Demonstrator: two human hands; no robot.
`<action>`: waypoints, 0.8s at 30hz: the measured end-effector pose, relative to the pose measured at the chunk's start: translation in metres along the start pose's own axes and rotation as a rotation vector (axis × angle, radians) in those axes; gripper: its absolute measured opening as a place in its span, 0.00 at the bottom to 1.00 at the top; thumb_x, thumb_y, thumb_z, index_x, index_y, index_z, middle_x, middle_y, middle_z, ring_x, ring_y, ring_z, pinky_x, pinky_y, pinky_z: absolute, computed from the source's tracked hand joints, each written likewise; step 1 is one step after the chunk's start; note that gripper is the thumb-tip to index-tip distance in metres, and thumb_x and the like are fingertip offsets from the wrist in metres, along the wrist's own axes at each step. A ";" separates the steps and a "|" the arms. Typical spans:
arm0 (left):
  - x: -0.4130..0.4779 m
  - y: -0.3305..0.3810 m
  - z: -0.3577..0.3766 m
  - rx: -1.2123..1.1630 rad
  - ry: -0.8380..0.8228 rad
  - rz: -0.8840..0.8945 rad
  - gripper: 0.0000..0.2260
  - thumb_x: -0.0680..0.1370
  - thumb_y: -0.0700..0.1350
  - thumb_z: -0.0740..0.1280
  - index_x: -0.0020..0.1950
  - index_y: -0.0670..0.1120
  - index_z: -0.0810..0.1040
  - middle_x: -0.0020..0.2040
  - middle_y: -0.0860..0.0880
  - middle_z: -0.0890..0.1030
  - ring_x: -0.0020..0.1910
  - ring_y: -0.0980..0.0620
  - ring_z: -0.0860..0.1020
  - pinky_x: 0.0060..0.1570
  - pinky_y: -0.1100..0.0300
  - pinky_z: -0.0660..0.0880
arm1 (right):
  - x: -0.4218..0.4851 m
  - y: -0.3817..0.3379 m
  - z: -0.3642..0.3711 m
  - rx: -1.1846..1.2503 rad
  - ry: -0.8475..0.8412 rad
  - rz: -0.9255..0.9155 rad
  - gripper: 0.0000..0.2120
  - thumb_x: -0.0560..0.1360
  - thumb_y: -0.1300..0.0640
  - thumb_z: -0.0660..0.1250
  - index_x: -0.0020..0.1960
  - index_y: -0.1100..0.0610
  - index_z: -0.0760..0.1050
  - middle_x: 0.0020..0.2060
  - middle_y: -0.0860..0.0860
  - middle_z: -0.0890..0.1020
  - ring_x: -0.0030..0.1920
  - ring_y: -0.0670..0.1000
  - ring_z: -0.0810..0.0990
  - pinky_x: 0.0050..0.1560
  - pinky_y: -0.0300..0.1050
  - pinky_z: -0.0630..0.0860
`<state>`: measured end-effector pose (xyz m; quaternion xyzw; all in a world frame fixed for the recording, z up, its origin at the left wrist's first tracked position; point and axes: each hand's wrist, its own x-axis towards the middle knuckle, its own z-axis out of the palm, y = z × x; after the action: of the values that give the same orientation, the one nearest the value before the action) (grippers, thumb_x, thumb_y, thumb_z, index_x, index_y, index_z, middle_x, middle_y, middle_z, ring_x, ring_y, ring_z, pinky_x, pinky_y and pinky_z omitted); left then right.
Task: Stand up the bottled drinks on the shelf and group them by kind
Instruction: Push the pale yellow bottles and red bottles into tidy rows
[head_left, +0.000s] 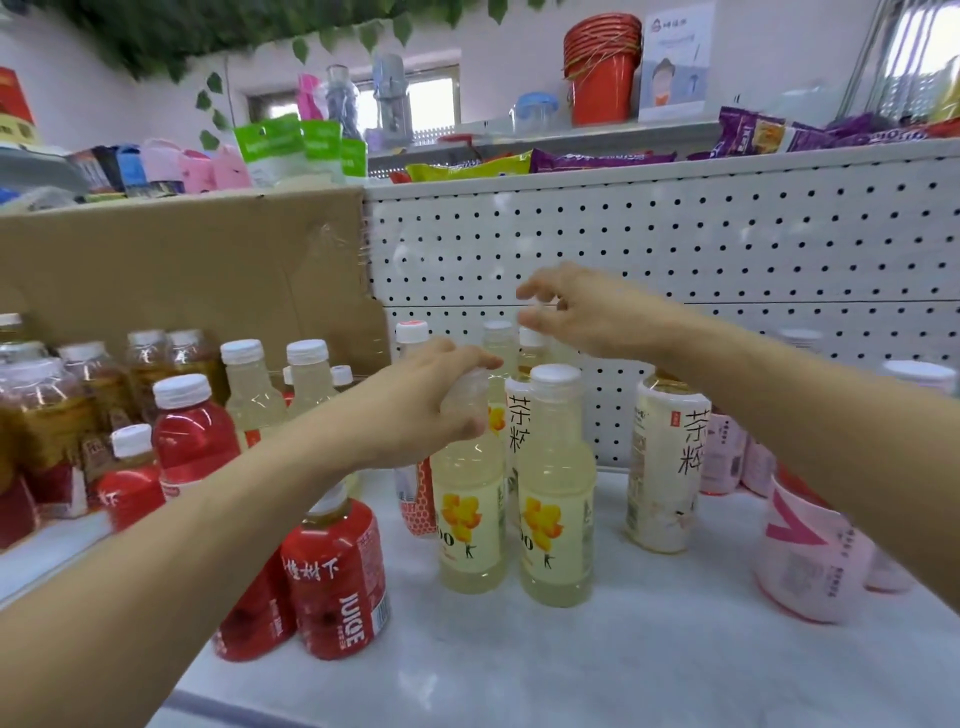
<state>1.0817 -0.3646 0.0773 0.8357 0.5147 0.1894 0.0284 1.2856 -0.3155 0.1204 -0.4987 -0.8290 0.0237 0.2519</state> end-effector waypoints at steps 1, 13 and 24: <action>0.000 0.000 0.001 0.017 0.008 0.005 0.26 0.80 0.50 0.67 0.76 0.59 0.63 0.64 0.54 0.69 0.62 0.55 0.70 0.57 0.62 0.65 | 0.007 0.003 0.004 -0.051 -0.118 0.022 0.19 0.81 0.48 0.63 0.71 0.51 0.71 0.65 0.50 0.74 0.61 0.52 0.75 0.57 0.45 0.71; 0.032 0.016 0.008 0.107 -0.029 -0.038 0.23 0.80 0.44 0.67 0.73 0.52 0.64 0.59 0.51 0.66 0.54 0.51 0.70 0.53 0.58 0.67 | -0.043 0.018 -0.033 -0.106 -0.043 0.011 0.09 0.78 0.56 0.69 0.58 0.52 0.79 0.36 0.39 0.66 0.34 0.39 0.67 0.34 0.35 0.61; 0.079 0.021 0.004 0.228 0.029 -0.009 0.19 0.83 0.45 0.62 0.75 0.48 0.67 0.71 0.45 0.69 0.70 0.46 0.65 0.68 0.52 0.63 | -0.102 0.025 -0.061 -0.147 -0.149 0.060 0.05 0.75 0.52 0.72 0.49 0.43 0.80 0.36 0.44 0.80 0.35 0.43 0.77 0.36 0.39 0.71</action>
<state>1.1322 -0.3048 0.1013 0.8283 0.5371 0.1417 -0.0734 1.3711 -0.4015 0.1260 -0.5373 -0.8296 0.0072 0.1517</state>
